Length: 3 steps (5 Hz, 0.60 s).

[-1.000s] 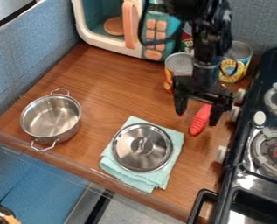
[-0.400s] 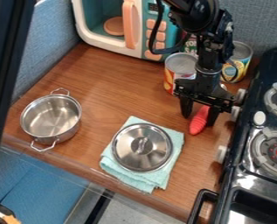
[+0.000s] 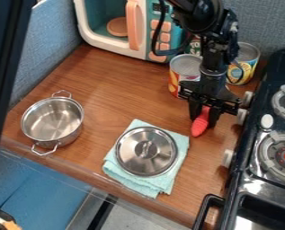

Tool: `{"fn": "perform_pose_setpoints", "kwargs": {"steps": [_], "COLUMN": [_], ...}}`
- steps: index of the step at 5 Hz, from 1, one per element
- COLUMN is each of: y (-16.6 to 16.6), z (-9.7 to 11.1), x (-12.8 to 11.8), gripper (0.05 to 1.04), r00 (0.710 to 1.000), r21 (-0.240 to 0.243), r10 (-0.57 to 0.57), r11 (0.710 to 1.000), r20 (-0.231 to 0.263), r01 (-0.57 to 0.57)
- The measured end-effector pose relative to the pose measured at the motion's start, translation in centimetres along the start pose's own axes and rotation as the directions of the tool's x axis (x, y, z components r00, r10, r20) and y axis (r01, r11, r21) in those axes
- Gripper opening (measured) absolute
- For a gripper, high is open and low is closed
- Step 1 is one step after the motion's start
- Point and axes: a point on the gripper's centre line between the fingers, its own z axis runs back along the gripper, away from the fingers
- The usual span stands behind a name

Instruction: Put the red spoon between the silver pan and the silver lid

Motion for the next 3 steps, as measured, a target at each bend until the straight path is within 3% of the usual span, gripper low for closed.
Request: {"fn": "perform_pose_setpoints", "kwargs": {"steps": [1,3], "y": [1.0,2.6], "z": [0.6,2.9], "x": [0.6,3.5], "gripper": [0.407,0.407], "r00": [0.999,0.988], "r21": [-0.015,-0.061], "r10": [0.042,0.131], "r11": [0.999,0.990], "r20": [0.003,0.078], "r01": [-0.042,-0.127]}}
